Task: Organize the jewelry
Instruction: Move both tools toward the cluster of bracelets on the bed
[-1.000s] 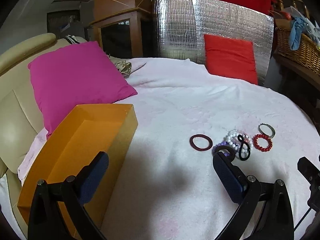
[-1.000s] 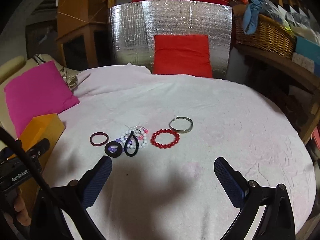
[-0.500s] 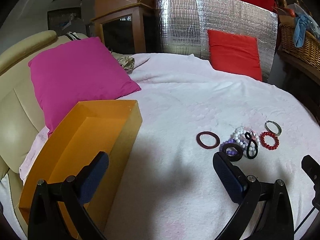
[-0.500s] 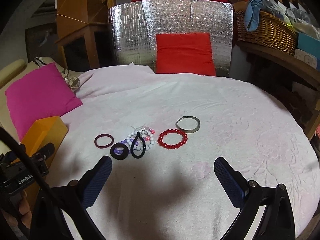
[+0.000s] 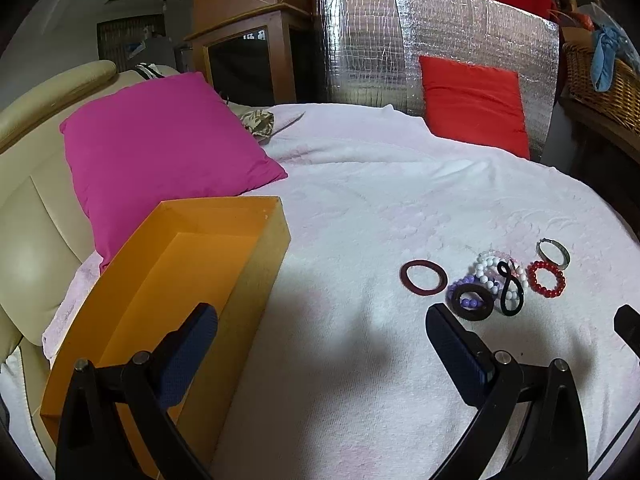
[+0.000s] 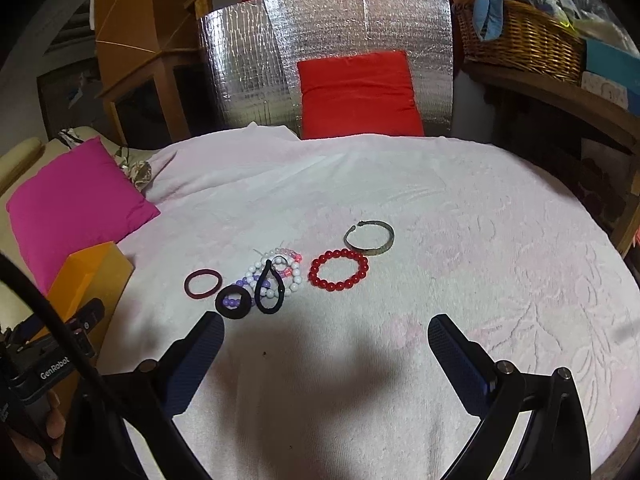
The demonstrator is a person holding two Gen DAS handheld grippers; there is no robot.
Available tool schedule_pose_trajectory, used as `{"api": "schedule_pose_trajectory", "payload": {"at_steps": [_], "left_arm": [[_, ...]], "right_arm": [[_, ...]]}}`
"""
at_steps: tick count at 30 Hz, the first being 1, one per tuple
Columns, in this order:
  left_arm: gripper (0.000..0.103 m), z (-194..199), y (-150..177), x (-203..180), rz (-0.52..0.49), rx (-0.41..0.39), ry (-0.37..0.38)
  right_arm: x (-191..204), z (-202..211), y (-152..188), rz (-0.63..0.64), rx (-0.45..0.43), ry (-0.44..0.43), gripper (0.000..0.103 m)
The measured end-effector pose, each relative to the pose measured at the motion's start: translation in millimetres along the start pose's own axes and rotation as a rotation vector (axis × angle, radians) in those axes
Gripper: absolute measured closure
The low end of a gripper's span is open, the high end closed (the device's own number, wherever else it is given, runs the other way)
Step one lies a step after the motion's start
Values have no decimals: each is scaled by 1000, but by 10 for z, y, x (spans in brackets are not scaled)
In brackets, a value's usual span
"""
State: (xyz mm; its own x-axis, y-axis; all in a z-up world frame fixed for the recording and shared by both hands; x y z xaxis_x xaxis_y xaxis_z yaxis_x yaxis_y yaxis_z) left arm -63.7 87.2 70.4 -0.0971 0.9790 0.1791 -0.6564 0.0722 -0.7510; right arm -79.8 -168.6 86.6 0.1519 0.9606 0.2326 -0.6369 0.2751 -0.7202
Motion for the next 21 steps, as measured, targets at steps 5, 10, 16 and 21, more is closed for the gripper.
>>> {"api": "schedule_pose_trajectory", "payload": {"at_steps": [5,10,16,21], "left_arm": [[0,-7,-2,-3,-2,6,0],[0,-70,8,-16,-7,23,26],[0,-204,-13,-85,-3,49,113],[0,-325,-33,-162,-14,80,122]], "right_arm": [[-26,-18,-12,-10,13,-7,0],[-108,-99,-96,-20,30,-7,0],[-315,-374,-213,-86,107,-40,9],[-264,-592,-196,-126,185,-138,29]]}}
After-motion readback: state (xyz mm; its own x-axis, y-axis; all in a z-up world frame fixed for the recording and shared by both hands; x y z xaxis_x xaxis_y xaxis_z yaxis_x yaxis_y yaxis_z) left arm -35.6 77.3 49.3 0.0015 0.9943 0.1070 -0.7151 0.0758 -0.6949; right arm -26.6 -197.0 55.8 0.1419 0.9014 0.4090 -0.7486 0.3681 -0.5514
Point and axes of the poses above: each gripper's, at about its wrist camera, not at the fingertips, and z roughly against the way its jaws point, x to its left, y to its underside, the point moved 3 cm from there along -z, roughly the way its jaws point, and after that the axes turned 9 degrees about -z, right-handed, at the moved point
